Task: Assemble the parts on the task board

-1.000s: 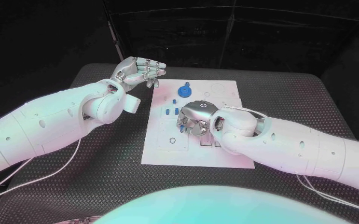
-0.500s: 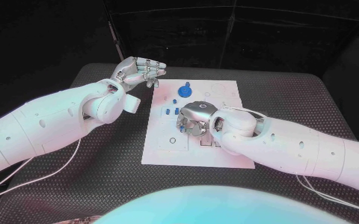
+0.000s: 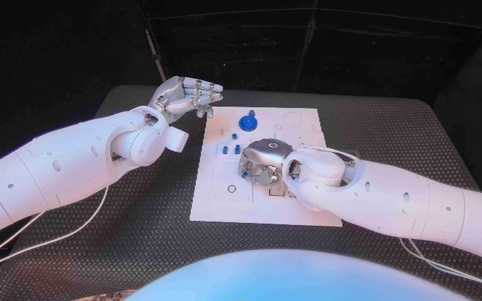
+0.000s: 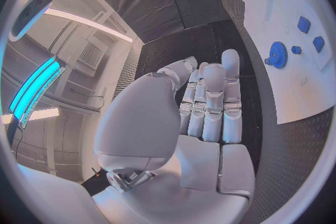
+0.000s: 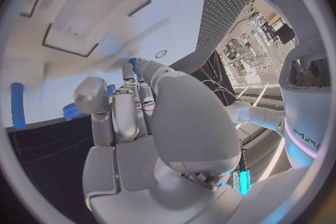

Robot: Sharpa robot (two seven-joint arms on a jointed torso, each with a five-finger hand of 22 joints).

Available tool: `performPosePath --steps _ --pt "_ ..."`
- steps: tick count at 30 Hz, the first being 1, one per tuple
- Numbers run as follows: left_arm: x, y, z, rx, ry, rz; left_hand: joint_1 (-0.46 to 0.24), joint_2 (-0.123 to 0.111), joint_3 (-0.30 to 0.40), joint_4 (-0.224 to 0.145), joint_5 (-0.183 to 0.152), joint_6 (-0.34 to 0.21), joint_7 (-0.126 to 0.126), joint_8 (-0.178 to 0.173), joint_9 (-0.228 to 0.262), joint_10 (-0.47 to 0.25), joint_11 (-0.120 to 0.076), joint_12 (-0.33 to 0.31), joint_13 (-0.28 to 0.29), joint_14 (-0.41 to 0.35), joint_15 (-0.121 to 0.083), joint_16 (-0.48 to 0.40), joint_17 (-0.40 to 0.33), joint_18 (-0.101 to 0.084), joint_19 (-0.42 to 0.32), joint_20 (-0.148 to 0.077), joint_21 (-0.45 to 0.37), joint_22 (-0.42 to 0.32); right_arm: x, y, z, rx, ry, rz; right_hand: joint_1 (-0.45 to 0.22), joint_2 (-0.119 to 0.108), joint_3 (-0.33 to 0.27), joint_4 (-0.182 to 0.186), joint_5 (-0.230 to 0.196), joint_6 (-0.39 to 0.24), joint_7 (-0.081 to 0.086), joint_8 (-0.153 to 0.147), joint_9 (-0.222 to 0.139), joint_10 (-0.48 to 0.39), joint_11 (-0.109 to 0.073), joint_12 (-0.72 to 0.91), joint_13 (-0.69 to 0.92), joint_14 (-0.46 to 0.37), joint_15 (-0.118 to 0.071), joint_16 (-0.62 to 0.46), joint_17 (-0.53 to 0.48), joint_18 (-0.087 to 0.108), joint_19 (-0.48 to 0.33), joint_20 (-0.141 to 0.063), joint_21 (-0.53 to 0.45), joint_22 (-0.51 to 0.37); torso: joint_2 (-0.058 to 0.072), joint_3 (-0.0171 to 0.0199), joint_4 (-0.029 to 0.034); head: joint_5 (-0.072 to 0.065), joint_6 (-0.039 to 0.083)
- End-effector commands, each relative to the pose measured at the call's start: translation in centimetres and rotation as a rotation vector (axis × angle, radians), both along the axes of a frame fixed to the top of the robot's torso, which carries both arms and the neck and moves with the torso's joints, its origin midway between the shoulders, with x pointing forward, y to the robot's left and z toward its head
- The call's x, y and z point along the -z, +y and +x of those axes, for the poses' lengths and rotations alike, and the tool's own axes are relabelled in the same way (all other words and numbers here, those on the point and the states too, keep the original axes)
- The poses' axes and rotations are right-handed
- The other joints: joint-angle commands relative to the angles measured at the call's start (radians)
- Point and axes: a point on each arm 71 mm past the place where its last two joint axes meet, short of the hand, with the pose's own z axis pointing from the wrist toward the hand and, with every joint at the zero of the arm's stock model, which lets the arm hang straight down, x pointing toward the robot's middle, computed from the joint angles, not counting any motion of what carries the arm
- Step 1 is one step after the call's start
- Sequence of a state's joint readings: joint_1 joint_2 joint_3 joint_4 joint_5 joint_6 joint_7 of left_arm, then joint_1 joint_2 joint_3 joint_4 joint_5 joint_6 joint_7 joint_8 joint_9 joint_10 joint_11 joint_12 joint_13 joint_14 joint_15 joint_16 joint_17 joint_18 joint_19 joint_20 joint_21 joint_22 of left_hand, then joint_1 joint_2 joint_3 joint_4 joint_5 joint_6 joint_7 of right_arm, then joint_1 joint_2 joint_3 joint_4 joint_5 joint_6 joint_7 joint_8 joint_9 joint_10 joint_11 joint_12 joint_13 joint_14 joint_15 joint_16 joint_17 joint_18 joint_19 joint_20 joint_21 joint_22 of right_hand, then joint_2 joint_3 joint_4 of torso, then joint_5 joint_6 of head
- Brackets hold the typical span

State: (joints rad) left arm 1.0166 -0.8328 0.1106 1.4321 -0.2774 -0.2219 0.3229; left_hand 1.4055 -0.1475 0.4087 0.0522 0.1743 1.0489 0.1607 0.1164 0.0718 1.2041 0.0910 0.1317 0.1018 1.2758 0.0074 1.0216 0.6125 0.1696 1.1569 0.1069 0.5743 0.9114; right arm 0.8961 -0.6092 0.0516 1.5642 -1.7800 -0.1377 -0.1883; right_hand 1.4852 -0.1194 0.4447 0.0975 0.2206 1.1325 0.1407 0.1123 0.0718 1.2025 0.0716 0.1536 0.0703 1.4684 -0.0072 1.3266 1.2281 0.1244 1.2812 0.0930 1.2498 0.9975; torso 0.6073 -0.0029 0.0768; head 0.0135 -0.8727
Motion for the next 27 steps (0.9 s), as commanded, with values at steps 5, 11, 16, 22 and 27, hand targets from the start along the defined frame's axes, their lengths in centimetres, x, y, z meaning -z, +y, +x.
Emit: performPosePath --steps 5,11,16,22,27 --pt "-0.13 -0.10 0.01 0.010 0.000 -0.010 -0.001 0.006 -0.003 -0.003 -0.004 -0.004 0.005 -0.007 -0.002 -0.007 -0.001 0.006 0.001 -0.007 0.000 -0.004 -0.001 0.011 -0.009 0.001 -0.006 -0.001 0.04 0.07 -0.10 -0.004 -0.001 -0.016 -0.008 0.001 0.001 -0.004 -0.003 0.007 -0.002 0.003 0.001 0.006 -0.002 -0.006 0.001 0.042 -0.005 0.004 0.001 -0.010 0.005 0.000 0.006 0.002 0.000 -0.0005 -0.0003 0.000 0.000" --pt "-0.12 -0.14 -0.01 0.013 0.002 -0.011 -0.001 0.006 -0.004 -0.004 -0.004 -0.005 0.006 -0.008 -0.002 -0.009 0.000 0.007 0.002 -0.009 0.001 -0.006 -0.003 0.011 -0.009 0.002 -0.007 -0.001 0.07 0.08 -0.09 -0.002 -0.001 -0.019 -0.011 0.000 -0.001 -0.004 -0.003 0.007 -0.002 0.002 0.001 0.006 -0.002 -0.007 0.001 0.042 -0.005 0.003 0.000 -0.010 0.004 0.000 0.005 0.000 0.001 -0.0008 0.0002 -0.001 0.000" --pt "-0.11 -0.17 0.00 0.014 0.003 -0.011 -0.001 0.006 -0.004 -0.004 -0.004 -0.005 0.006 -0.008 -0.002 -0.009 0.000 0.007 0.002 -0.009 0.001 -0.006 -0.003 0.011 -0.009 0.002 -0.007 -0.001 0.29 0.06 0.06 0.012 0.008 -0.038 -0.036 -0.006 -0.006 -0.003 -0.006 -0.028 0.010 -0.019 -0.005 -0.031 0.010 -0.030 -0.005 0.041 0.004 0.003 -0.003 -0.009 -0.002 0.004 -0.002 -0.009 0.001 -0.0006 0.0000 0.000 0.000" --pt "-0.09 -0.18 0.00 0.016 0.005 -0.011 -0.001 0.006 -0.004 -0.004 -0.004 -0.005 0.006 -0.008 -0.002 -0.009 0.000 0.007 0.002 -0.009 0.001 -0.006 -0.003 0.011 -0.009 0.002 -0.007 -0.001 0.42 0.12 0.22 0.023 0.006 -0.050 -0.067 -0.024 -0.019 0.001 -0.006 -0.090 0.029 -0.049 -0.007 -0.119 0.036 -0.064 -0.007 0.034 0.025 -0.009 -0.021 -0.005 -0.019 0.023 -0.021 -0.037 0.001 0.0000 -0.0001 0.000 0.000" --pt "-0.08 -0.21 0.00 0.018 0.007 -0.011 -0.002 0.006 -0.005 -0.004 -0.004 -0.005 0.006 -0.008 -0.002 -0.010 0.000 0.008 0.002 -0.010 0.001 -0.006 -0.004 0.011 -0.009 0.002 -0.008 -0.002 0.39 0.21 0.26 0.024 -0.002 -0.047 -0.070 -0.025 -0.022 -0.002 -0.007 -0.095 0.030 -0.048 -0.006 -0.134 0.039 -0.065 -0.007 0.032 0.027 -0.012 -0.027 -0.003 -0.023 0.027 -0.026 -0.043 0.000 0.0001 -0.0005 0.000 0.000"
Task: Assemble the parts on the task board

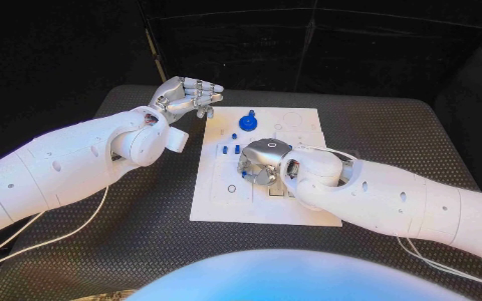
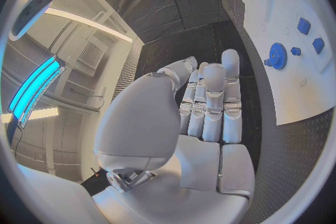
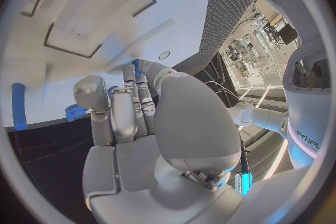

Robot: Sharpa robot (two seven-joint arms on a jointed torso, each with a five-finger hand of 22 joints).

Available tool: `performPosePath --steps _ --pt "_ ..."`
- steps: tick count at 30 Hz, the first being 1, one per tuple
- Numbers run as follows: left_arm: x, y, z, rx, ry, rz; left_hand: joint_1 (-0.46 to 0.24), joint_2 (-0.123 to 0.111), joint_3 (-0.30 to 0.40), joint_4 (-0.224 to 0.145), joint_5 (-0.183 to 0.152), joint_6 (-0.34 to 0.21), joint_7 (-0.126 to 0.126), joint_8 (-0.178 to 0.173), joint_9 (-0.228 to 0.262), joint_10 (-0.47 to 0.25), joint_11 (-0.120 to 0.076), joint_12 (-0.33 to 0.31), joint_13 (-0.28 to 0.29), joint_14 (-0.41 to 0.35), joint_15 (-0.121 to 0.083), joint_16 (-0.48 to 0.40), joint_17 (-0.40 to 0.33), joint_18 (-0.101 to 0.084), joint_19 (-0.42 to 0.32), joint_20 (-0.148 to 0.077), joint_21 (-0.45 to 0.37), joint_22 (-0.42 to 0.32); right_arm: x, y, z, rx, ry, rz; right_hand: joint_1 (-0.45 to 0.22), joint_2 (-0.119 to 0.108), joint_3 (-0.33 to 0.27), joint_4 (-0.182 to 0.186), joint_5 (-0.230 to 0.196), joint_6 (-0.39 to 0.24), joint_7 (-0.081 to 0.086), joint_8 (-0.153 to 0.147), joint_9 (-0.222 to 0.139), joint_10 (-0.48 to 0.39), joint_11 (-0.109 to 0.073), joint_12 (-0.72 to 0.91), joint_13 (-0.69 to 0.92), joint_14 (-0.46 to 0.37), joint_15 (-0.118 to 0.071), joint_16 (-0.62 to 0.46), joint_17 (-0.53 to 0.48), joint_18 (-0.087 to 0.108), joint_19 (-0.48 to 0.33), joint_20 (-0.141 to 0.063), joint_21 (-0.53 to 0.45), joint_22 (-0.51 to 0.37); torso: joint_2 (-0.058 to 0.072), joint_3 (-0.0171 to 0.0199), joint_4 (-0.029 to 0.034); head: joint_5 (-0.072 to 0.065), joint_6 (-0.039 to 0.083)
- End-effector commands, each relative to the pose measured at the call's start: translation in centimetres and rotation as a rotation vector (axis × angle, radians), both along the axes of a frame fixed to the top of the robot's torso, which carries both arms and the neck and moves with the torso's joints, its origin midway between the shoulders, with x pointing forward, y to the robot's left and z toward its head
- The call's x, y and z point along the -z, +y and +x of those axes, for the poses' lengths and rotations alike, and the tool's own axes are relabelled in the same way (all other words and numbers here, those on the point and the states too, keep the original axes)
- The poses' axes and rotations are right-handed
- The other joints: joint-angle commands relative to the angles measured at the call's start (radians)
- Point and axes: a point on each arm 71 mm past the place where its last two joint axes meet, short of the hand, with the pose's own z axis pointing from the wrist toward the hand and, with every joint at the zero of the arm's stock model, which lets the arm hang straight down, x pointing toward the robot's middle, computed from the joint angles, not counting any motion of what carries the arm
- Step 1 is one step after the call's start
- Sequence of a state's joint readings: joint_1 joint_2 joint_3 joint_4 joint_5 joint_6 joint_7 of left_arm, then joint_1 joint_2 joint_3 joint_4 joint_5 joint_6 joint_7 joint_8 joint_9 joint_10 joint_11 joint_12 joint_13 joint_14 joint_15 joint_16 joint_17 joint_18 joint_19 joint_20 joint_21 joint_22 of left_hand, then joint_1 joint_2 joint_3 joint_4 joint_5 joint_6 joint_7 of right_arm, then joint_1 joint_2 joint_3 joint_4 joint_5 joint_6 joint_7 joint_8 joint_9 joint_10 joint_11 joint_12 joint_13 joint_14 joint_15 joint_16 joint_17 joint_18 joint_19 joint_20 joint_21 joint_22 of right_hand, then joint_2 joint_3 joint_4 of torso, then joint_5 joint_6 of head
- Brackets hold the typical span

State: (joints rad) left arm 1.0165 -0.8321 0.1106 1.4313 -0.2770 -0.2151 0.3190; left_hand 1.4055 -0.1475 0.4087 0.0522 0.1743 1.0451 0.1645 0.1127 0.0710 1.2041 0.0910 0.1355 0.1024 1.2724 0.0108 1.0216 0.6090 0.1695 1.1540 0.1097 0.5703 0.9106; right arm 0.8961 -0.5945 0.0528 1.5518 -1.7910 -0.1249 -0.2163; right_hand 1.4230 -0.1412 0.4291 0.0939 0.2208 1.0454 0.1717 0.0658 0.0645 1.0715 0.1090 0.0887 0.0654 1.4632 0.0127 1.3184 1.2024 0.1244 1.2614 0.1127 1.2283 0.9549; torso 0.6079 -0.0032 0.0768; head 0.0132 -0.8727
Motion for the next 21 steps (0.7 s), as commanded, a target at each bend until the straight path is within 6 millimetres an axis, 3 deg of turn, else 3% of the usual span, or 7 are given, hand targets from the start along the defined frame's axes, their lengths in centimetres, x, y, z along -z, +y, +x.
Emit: performPosePath --steps 1,12,21 --pt "-0.1 -0.2 0.0 0.013 0.002 -0.010 -0.002 0.006 -0.005 -0.004 -0.004 -0.001 0.003 -0.004 -0.001 -0.010 0.000 0.004 0.001 -0.006 -0.002 -0.006 -0.001 0.011 -0.007 -0.001 -0.004 -0.001 0.2 -0.1 0.0 0.007 -0.002 -0.022 -0.008 -0.002 -0.007 0.001 -0.007 -0.007 0.000 0.000 0.002 -0.005 0.002 0.000 -0.002 0.037 0.008 -0.004 -0.001 -0.003 -0.003 0.008 -0.005 -0.001 -0.001 0.0004 -0.0005 0.000 0.000" --pt "-0.1 -0.1 0.0 0.016 0.005 -0.010 -0.002 0.006 -0.005 -0.004 -0.004 -0.001 0.003 -0.004 -0.001 -0.010 0.000 0.004 0.001 -0.006 -0.002 -0.006 -0.001 0.011 -0.007 -0.001 -0.004 -0.001 -0.2 -0.2 -0.1 0.010 -0.024 0.008 -0.010 -0.004 -0.011 -0.002 -0.007 -0.007 -0.001 0.001 0.002 -0.014 0.003 0.003 -0.001 0.036 0.009 -0.004 -0.002 -0.001 -0.007 0.010 -0.009 -0.007 0.000 0.0007 -0.0003 -0.001 0.000" --pt "0.0 0.1 0.0 0.016 0.008 -0.008 -0.003 0.006 -0.006 -0.004 -0.004 -0.002 0.003 -0.005 -0.001 -0.011 0.001 0.004 0.001 -0.007 -0.002 -0.007 -0.002 0.011 -0.007 0.000 -0.005 -0.001 -1.4 -1.7 -1.3 0.015 -0.077 0.102 -0.031 -0.029 -0.065 -0.012 -0.003 -0.077 -0.009 -0.003 0.001 -0.071 0.003 0.024 0.003 0.027 0.010 -0.016 -0.023 0.007 -0.030 0.012 -0.040 -0.051 0.000 0.0018 -0.0033 0.001 0.000"
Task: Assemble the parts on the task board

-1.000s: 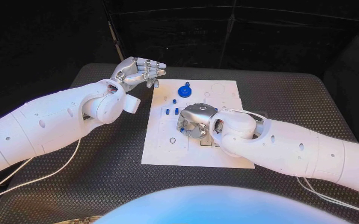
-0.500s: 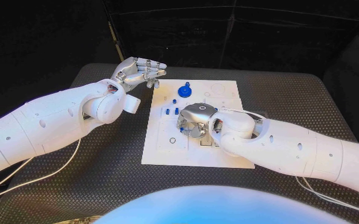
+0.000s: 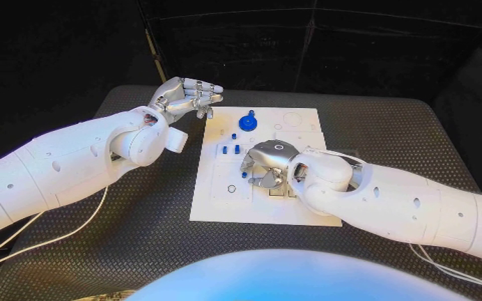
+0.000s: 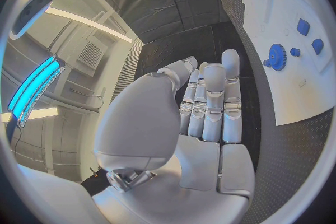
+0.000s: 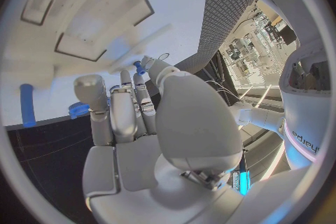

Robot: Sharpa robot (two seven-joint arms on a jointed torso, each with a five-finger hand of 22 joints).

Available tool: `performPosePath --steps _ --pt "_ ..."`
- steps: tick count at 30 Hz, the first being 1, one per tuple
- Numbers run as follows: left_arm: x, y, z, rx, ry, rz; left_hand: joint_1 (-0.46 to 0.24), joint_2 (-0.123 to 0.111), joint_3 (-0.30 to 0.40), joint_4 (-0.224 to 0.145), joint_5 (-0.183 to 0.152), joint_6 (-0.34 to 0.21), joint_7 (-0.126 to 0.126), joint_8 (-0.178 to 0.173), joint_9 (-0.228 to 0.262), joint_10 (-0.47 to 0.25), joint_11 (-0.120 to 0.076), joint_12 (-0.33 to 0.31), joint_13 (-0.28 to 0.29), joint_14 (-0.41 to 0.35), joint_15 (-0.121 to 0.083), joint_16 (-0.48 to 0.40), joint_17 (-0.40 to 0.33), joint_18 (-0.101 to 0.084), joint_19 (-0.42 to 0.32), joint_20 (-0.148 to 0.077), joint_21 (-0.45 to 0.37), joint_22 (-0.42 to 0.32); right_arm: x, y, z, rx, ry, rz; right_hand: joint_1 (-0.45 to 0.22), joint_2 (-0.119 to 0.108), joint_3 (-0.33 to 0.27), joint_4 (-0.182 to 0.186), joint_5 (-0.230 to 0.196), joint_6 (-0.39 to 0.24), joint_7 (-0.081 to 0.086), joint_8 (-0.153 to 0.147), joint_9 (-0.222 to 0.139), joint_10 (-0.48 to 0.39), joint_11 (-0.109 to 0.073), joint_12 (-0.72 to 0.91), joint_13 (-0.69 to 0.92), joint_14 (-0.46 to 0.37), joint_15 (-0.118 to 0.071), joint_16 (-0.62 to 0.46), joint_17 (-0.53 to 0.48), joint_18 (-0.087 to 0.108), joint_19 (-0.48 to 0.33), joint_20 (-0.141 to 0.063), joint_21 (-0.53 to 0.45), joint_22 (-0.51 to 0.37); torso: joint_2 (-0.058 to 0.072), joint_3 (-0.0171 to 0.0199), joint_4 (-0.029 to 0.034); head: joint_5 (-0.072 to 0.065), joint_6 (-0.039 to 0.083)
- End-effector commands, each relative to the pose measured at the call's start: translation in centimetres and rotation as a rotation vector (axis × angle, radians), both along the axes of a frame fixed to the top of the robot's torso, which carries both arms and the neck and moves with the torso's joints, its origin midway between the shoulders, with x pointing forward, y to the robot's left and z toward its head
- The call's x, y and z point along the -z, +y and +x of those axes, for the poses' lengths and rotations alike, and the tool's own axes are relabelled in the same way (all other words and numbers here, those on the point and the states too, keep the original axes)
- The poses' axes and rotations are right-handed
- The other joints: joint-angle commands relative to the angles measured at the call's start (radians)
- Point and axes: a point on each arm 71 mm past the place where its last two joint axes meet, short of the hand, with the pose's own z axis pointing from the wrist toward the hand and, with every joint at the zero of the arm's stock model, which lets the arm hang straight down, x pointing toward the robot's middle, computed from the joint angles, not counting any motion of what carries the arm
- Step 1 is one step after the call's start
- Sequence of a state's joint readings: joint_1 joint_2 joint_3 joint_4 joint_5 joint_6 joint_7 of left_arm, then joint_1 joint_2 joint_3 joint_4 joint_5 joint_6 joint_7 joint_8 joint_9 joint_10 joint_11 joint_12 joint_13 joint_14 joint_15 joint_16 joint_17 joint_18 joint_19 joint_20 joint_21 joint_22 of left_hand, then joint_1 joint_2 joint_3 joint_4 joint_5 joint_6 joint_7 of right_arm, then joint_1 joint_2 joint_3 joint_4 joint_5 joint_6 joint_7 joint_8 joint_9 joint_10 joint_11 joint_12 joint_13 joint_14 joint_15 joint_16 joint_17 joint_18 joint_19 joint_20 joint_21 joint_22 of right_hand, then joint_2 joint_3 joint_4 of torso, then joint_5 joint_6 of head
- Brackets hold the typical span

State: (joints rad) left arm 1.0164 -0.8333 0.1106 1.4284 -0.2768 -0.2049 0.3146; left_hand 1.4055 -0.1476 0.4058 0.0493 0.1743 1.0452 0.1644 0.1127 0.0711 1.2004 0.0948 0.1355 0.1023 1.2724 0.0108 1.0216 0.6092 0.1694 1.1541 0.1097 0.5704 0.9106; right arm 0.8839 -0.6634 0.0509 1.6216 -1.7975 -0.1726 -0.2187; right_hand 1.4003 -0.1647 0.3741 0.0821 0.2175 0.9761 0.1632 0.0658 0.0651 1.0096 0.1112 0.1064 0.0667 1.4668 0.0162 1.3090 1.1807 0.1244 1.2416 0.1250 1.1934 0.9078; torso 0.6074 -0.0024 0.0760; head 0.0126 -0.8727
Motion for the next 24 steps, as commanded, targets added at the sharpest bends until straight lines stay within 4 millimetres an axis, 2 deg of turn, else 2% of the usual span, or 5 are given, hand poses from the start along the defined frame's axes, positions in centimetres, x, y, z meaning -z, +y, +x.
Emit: performPosePath --steps 1,6,14,22,24 --pt "-0.1 0.0 0.0 0.010 0.003 -0.008 -0.003 0.006 -0.003 -0.001 -0.004 -0.002 0.003 -0.005 -0.001 -0.007 -0.003 0.004 0.001 -0.007 -0.002 -0.007 -0.002 0.011 -0.007 0.000 -0.005 -0.001 -1.2 -0.3 -0.4 0.004 -0.064 0.086 -0.009 -0.007 -0.015 -0.001 0.000 -0.010 0.000 -0.002 0.000 -0.011 0.001 0.009 0.002 0.023 0.006 -0.007 -0.002 0.007 -0.010 0.000 -0.006 -0.005 0.000 0.0010 -0.0028 0.001 0.000" --pt "0.0 0.1 0.0 0.008 0.005 -0.007 -0.003 0.006 -0.003 -0.001 -0.004 -0.002 0.003 -0.005 -0.001 -0.007 -0.003 0.004 0.001 -0.007 -0.002 -0.007 -0.002 0.011 -0.007 0.000 -0.005 -0.001 -2.6 -1.8 -0.8 0.031 -0.114 0.161 -0.011 -0.008 -0.037 -0.002 -0.005 -0.020 0.001 -0.002 0.001 -0.021 0.000 0.024 0.003 0.021 0.006 -0.011 -0.010 0.008 -0.011 0.000 -0.011 -0.011 -0.001 0.0001 -0.0022 -0.008 0.000" --pt "0.3 0.2 -0.1 0.011 0.012 -0.007 -0.003 0.006 -0.003 -0.001 -0.004 -0.003 0.003 -0.005 -0.002 -0.009 -0.002 0.005 0.002 -0.008 -0.002 -0.008 -0.004 0.011 -0.007 0.000 -0.005 -0.002 -5.2 -4.2 0.9 0.118 -0.149 0.222 -0.007 0.001 -0.048 -0.003 -0.001 -0.025 0.002 -0.001 0.002 -0.026 0.000 0.038 0.004 0.022 0.006 -0.008 -0.007 0.007 -0.008 0.000 -0.010 -0.009 0.000 0.0001 0.0012 -0.018 0.000" --pt "0.4 0.2 -0.3 0.014 0.017 -0.007 -0.003 0.006 -0.003 -0.001 -0.004 -0.003 0.003 -0.005 -0.002 -0.009 -0.002 0.005 0.002 -0.008 -0.002 -0.008 -0.004 0.011 -0.007 0.000 -0.005 -0.002 -5.8 -8.1 2.5 0.189 -0.145 0.082 -0.001 0.001 -0.060 -0.006 0.001 -0.028 -0.004 0.000 0.002 -0.027 -0.002 0.052 0.004 0.025 0.004 -0.004 -0.004 0.006 -0.003 -0.001 -0.008 -0.004 0.001 -0.0022 -0.0001 -0.026 0.000" --pt "0.4 0.2 -0.3 0.014 0.017 -0.007 -0.003 0.006 -0.003 -0.001 -0.004 -0.003 0.003 -0.005 -0.002 -0.009 -0.002 0.005 0.002 -0.008 -0.002 -0.008 -0.004 0.011 -0.007 0.000 -0.005 -0.002 -5.6 -8.9 2.7 0.199 -0.134 0.033 -0.006 -0.004 -0.078 -0.003 -0.005 -0.035 -0.012 -0.002 0.002 -0.037 -0.002 0.058 0.003 0.024 0.004 -0.006 -0.008 0.007 -0.004 -0.002 -0.012 -0.010 0.000 -0.0016 -0.0001 -0.028 0.000"
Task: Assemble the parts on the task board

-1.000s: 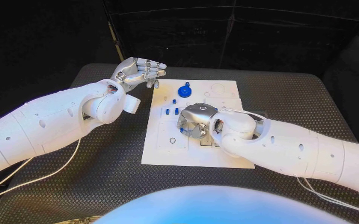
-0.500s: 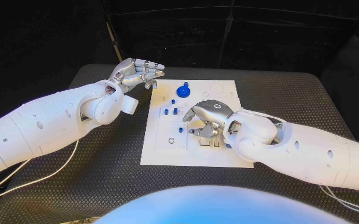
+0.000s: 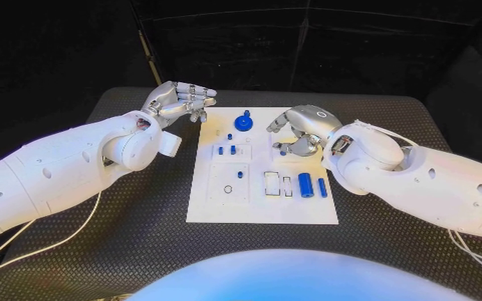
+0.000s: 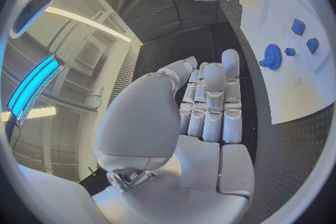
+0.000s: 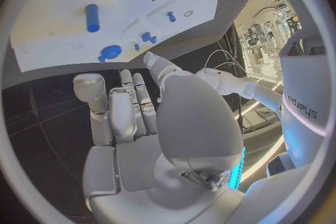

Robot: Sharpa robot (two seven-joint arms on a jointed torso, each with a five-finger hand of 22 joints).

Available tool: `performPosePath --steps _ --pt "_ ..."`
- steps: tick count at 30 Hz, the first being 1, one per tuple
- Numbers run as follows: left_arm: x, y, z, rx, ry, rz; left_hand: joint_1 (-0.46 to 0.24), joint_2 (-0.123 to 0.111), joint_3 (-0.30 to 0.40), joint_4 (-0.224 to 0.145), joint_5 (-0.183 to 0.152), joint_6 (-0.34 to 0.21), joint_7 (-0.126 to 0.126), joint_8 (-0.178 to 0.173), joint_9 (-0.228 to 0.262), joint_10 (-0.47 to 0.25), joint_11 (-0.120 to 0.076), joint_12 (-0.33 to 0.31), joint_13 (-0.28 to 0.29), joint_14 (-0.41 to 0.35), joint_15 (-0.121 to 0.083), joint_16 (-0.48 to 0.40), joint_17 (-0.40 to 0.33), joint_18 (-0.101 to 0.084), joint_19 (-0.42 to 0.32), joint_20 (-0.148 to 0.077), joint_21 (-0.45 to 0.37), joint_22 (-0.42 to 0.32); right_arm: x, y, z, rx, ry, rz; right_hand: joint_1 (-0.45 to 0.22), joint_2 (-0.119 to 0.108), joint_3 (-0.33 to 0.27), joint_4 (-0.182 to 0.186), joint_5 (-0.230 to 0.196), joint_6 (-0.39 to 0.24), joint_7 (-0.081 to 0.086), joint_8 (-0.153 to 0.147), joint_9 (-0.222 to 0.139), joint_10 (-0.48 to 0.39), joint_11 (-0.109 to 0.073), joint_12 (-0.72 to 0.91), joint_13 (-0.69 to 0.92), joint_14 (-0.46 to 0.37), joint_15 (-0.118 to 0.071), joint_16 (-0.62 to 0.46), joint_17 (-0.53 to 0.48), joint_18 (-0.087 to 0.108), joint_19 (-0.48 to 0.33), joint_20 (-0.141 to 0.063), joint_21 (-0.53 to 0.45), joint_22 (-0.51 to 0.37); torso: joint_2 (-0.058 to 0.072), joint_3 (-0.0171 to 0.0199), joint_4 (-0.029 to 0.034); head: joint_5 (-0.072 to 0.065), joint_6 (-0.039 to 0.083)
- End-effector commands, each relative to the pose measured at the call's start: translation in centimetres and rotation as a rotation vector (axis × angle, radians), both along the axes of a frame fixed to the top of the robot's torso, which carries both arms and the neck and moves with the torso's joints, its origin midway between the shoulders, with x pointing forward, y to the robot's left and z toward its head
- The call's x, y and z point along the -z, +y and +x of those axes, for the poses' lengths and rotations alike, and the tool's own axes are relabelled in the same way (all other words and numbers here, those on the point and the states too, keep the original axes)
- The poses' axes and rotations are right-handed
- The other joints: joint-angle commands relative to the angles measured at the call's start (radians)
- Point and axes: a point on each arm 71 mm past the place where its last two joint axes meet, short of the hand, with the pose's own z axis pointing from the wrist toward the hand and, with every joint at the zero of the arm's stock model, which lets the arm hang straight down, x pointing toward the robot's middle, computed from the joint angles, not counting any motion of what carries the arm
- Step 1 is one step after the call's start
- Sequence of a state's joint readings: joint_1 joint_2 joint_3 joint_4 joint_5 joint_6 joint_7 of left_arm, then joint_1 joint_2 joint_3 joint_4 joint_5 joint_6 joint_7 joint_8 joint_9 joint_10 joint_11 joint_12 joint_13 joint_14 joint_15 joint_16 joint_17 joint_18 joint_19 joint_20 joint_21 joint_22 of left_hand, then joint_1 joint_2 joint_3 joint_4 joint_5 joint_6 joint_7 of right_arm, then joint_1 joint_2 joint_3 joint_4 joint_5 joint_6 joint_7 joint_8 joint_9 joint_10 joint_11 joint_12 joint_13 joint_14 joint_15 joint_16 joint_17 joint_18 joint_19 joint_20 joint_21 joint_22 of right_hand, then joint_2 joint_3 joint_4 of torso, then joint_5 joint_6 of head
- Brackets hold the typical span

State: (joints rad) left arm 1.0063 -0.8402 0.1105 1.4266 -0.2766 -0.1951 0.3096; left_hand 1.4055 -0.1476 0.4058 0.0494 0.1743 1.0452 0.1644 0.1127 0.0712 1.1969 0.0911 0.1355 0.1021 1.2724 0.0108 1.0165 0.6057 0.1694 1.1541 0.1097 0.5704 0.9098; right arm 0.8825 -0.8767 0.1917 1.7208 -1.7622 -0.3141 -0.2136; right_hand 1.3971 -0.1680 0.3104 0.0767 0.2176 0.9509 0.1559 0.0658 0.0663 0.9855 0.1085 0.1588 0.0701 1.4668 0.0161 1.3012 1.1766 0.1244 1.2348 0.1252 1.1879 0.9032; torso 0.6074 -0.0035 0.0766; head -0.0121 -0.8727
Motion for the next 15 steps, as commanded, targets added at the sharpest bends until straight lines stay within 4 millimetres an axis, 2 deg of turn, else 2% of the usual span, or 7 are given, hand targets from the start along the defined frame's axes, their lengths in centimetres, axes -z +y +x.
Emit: performPosePath --steps 1,3,8,11,15 --pt "-0.1 -0.2 0.0 0.013 0.001 -0.011 -0.003 0.006 -0.003 -0.001 -0.004 -0.003 0.003 -0.005 -0.002 -0.005 0.001 0.005 0.002 -0.008 -0.002 -0.003 -0.001 0.011 -0.007 0.000 -0.005 -0.001 0.7 -0.9 0.2 0.014 0.052 -0.107 -0.004 -0.003 -0.026 0.005 -0.008 -0.012 -0.008 -0.001 0.000 -0.019 0.001 0.009 -0.001 0.024 0.004 0.000 -0.006 0.007 0.001 -0.002 -0.010 -0.009 0.000 -0.0007 -0.0004 -0.005 0.000" --pt "-0.1 -0.2 0.0 0.014 0.001 -0.011 -0.003 0.006 -0.003 -0.001 -0.004 -0.003 0.003 -0.005 -0.002 -0.005 0.001 0.005 0.002 -0.008 -0.002 -0.003 -0.001 0.011 -0.007 0.000 -0.005 -0.001 0.9 -1.4 0.3 0.023 0.072 -0.143 -0.003 -0.004 -0.056 0.012 -0.014 -0.020 -0.017 -0.001 0.001 -0.036 0.002 0.017 -0.002 0.021 0.007 -0.005 -0.014 0.009 -0.003 -0.002 -0.018 -0.019 0.000 -0.0007 0.0005 -0.006 0.000" --pt "-0.1 -0.2 -0.1 0.016 0.002 -0.012 -0.003 0.006 -0.003 -0.001 -0.004 -0.003 0.003 -0.005 -0.002 -0.005 0.001 0.005 0.002 -0.008 -0.002 -0.003 -0.001 0.011 -0.007 0.000 -0.005 -0.001 1.5 -2.0 0.6 0.037 0.111 -0.206 0.016 0.004 -0.118 0.033 -0.028 -0.027 -0.023 0.000 0.001 -0.061 0.005 0.043 -0.001 0.015 0.008 -0.016 -0.032 0.012 -0.011 0.001 -0.033 -0.037 0.000 -0.0001 0.0013 -0.007 0.000" --pt "-0.1 -0.2 -0.1 0.016 0.002 -0.012 -0.003 0.006 -0.003 -0.001 -0.004 -0.003 0.003 -0.005 -0.002 -0.005 0.001 0.005 0.002 -0.008 -0.002 -0.003 -0.001 0.011 -0.007 0.000 -0.005 -0.001 1.8 -2.0 0.8 0.041 0.123 -0.224 0.024 0.010 -0.131 0.039 -0.031 -0.028 -0.023 0.000 0.002 -0.069 0.005 0.052 -0.001 0.013 0.008 -0.020 -0.039 0.012 -0.013 0.002 -0.038 -0.044 -0.001 0.0001 0.0005 -0.005 0.000" --pt "-0.1 -0.2 -0.1 0.016 0.002 -0.012 -0.003 0.006 -0.003 -0.001 -0.004 -0.003 0.003 -0.005 -0.002 -0.005 0.001 0.005 0.002 -0.008 -0.002 -0.003 -0.001 0.011 -0.007 0.000 -0.005 -0.001 2.1 -1.8 1.0 0.036 0.136 -0.236 0.031 0.017 -0.137 0.043 -0.031 -0.026 -0.022 0.001 0.002 -0.071 0.005 0.059 -0.001 0.013 0.008 -0.021 -0.041 0.013 -0.013 0.002 -0.040 -0.046 0.000 -0.0009 0.0028 -0.006 0.000"
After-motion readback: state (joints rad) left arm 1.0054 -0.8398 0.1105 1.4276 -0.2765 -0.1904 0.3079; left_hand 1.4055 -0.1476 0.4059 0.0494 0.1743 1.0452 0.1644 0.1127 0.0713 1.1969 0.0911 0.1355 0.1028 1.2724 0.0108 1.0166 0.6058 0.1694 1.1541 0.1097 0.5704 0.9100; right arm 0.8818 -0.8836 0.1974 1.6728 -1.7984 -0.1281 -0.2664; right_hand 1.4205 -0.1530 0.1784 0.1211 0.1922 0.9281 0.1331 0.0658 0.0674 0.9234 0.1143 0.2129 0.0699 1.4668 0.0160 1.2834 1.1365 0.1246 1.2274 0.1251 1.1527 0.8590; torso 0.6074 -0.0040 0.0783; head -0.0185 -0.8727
